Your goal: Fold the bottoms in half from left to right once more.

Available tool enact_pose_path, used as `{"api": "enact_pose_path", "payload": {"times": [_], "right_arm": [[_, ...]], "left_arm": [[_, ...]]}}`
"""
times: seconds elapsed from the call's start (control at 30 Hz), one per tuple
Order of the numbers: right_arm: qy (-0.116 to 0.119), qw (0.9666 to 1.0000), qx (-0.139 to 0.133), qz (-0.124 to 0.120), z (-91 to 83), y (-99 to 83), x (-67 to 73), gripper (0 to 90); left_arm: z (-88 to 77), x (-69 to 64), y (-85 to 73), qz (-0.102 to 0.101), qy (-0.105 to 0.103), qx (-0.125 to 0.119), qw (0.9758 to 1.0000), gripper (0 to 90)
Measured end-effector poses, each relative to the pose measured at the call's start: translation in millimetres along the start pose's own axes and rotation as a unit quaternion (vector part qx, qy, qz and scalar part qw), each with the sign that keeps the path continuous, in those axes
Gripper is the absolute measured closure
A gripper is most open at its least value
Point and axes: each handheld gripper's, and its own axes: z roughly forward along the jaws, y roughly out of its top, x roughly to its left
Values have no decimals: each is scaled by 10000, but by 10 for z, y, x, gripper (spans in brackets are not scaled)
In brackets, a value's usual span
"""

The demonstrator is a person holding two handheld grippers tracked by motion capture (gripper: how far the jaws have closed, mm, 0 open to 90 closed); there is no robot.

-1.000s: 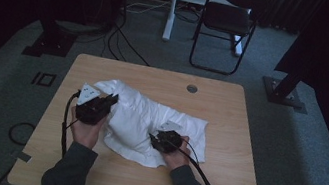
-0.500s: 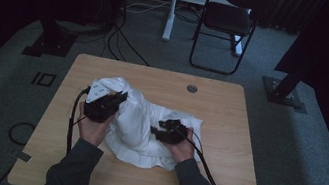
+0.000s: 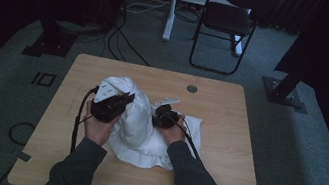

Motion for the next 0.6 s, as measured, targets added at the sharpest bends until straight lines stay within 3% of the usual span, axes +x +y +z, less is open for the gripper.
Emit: {"api": "enact_pose_path", "payload": {"times": [0.1, 0.2, 0.27, 0.33, 0.43, 0.53, 0.6], "right_arm": [[25, 10000, -61, -32, -214, 18, 26, 529], [246, 9978, -599, -127, -541, -76, 132, 525], [381, 9963, -724, -255, -705, -219, 252, 523], [459, 9960, -645, -427, -720, -334, 355, 531], [383, 9960, -426, -692, -566, -464, 499, 543], [458, 9953, -487, -699, -447, -495, 519, 546], [485, 9951, -514, -694, -418, -497, 521, 546]], "left_arm": [[-6, -16, 9, 47, -11, 0, 10000, 864], [-5, -17, 13, 91, -19, 24, 10000, 865], [3, -24, 17, 106, -30, 33, 9999, 864], [15, -44, 26, 100, -66, 27, 9999, 865], [33, -103, 45, 181, -149, 57, 9997, 864], [73, -183, 58, 396, -257, 108, 9988, 865], [73, -183, 58, 396, -257, 108, 9988, 865]]}}
